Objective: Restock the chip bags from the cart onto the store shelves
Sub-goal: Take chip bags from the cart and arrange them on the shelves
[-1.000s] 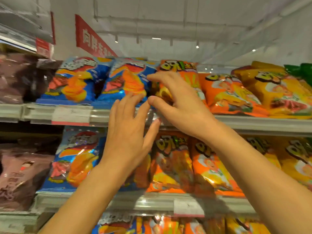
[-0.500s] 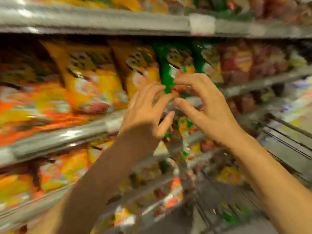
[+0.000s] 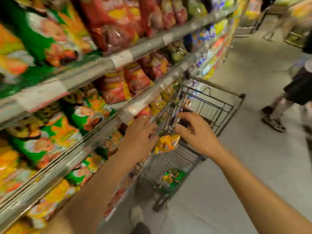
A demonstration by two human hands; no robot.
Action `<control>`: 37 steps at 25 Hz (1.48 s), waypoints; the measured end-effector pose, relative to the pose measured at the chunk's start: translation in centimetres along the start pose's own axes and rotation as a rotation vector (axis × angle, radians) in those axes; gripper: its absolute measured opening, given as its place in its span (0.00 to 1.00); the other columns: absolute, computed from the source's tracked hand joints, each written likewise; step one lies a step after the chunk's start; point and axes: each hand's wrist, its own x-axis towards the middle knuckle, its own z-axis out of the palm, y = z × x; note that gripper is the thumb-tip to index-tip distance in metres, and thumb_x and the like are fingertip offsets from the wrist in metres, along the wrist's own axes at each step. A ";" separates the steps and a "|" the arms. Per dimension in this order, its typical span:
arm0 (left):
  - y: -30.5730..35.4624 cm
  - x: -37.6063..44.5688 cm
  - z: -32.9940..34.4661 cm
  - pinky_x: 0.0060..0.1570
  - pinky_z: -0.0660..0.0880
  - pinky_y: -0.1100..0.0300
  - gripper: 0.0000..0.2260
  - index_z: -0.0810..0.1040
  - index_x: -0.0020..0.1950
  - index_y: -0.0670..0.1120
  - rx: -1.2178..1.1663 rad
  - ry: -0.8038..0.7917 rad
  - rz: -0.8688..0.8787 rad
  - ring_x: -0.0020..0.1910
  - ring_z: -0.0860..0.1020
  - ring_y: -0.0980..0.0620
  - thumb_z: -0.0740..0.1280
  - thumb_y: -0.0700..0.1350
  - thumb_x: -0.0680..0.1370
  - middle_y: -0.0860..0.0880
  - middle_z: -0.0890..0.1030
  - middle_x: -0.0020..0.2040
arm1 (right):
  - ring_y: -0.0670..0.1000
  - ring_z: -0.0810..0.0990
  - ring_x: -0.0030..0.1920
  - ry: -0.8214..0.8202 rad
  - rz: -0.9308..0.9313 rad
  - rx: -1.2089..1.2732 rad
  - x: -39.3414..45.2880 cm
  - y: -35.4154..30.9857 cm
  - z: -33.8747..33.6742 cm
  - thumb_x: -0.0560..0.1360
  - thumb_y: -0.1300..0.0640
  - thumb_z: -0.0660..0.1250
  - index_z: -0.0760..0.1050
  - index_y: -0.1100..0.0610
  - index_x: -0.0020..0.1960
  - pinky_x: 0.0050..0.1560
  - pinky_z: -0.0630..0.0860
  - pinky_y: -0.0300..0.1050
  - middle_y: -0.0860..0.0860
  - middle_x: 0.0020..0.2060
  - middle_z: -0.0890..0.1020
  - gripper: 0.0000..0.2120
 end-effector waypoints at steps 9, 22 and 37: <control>-7.4 16.9 19.0 0.67 0.66 0.48 0.21 0.72 0.71 0.47 -0.037 -0.502 -0.059 0.69 0.66 0.43 0.65 0.54 0.80 0.44 0.71 0.68 | 0.54 0.76 0.64 -0.364 0.726 0.231 6.9 16.4 9.3 0.80 0.51 0.70 0.61 0.56 0.77 0.62 0.74 0.46 0.55 0.69 0.75 0.31; -14.9 24.9 45.2 0.74 0.60 0.42 0.44 0.50 0.82 0.46 0.176 -0.931 -0.130 0.78 0.56 0.38 0.67 0.64 0.76 0.39 0.58 0.79 | 0.63 0.78 0.65 -0.134 1.671 0.626 5.2 28.7 36.6 0.75 0.50 0.72 0.74 0.62 0.68 0.66 0.74 0.57 0.63 0.64 0.79 0.26; -19.6 26.3 55.1 0.75 0.53 0.37 0.60 0.41 0.82 0.46 0.197 -0.861 -0.225 0.80 0.52 0.35 0.78 0.64 0.66 0.37 0.60 0.79 | 0.61 0.70 0.71 0.104 1.975 0.479 4.6 30.5 43.2 0.62 0.36 0.79 0.62 0.55 0.73 0.70 0.68 0.63 0.56 0.68 0.75 0.49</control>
